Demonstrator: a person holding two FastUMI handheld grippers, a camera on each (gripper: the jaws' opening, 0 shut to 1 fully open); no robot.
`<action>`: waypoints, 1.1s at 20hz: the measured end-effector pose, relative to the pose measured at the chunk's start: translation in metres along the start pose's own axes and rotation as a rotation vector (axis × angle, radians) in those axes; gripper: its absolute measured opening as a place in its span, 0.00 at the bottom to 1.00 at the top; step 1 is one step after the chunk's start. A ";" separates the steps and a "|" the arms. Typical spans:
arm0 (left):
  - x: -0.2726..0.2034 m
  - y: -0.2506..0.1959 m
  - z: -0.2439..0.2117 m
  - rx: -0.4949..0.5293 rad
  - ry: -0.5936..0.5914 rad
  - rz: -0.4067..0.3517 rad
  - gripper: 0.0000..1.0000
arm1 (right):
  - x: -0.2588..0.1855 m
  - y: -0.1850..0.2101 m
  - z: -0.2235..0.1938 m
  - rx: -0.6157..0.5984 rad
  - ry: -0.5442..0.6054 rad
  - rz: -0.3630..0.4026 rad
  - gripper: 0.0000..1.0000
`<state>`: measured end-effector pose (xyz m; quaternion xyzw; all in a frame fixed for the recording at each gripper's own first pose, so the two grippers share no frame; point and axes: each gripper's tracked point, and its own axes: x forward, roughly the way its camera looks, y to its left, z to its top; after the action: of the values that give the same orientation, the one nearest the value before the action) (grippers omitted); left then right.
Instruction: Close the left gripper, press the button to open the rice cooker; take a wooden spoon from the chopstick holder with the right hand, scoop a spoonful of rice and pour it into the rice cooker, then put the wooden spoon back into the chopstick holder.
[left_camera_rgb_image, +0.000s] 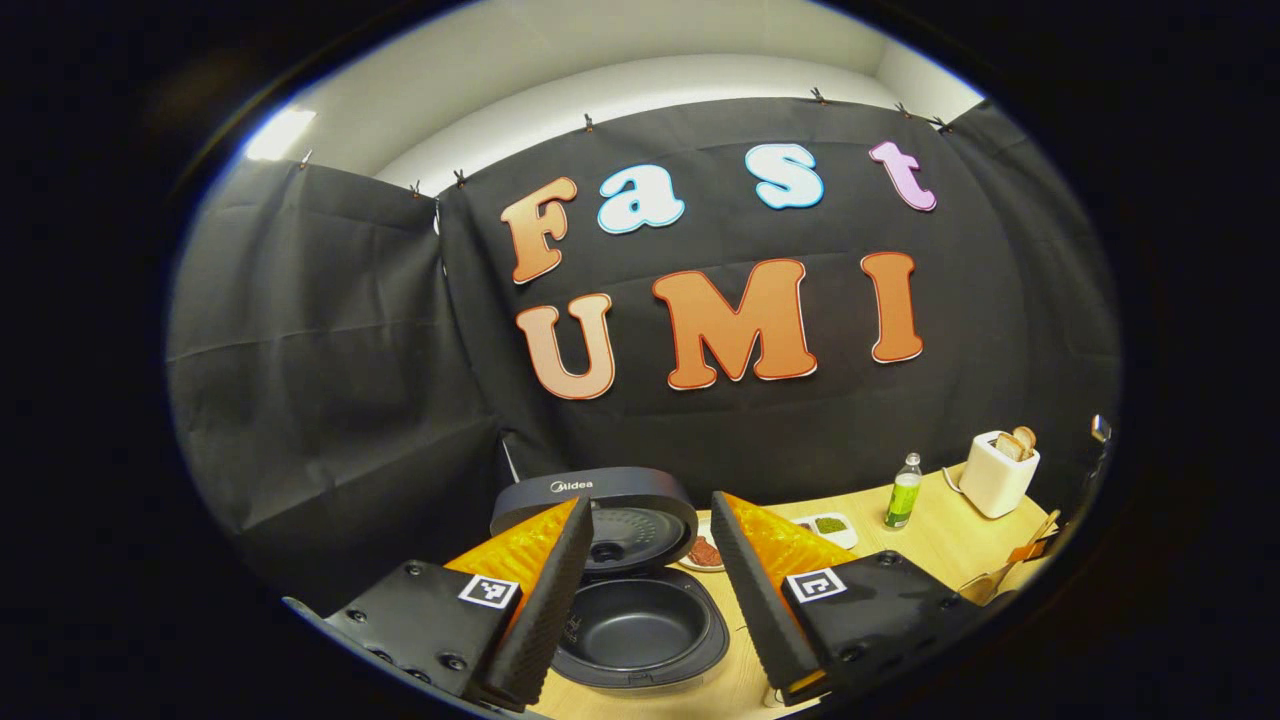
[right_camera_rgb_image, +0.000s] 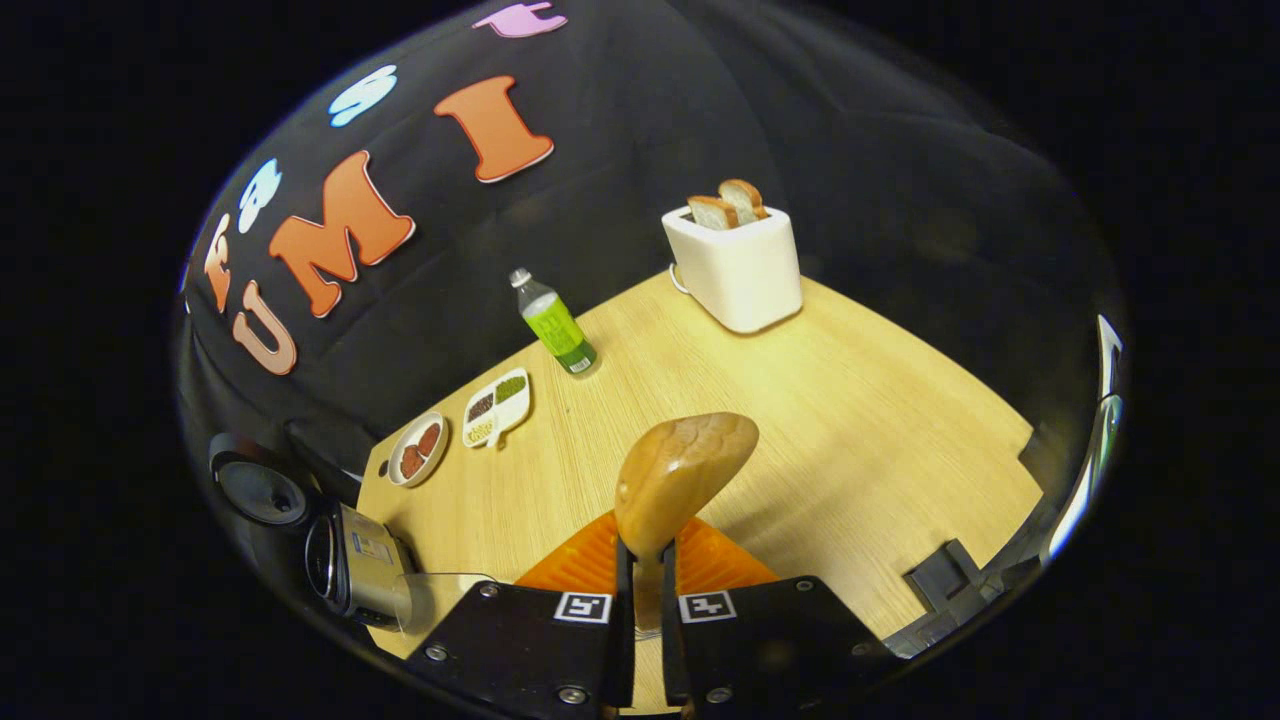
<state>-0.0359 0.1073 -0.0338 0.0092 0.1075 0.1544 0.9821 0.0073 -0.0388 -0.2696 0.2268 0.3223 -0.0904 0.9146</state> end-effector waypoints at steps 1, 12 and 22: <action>0.000 0.004 -0.001 0.000 -0.004 0.009 0.74 | -0.007 0.004 0.006 -0.004 -0.021 0.001 0.11; 0.031 0.034 -0.027 -0.029 0.012 -0.041 0.93 | -0.059 0.110 -0.007 -0.076 -0.080 0.142 0.11; 0.062 0.069 -0.052 0.023 0.029 -0.149 0.93 | -0.027 0.143 -0.087 -0.370 -0.115 -0.077 0.10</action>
<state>-0.0097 0.1916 -0.0936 0.0104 0.1240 0.0795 0.9890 -0.0170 0.1291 -0.2611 0.0367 0.2889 -0.0773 0.9535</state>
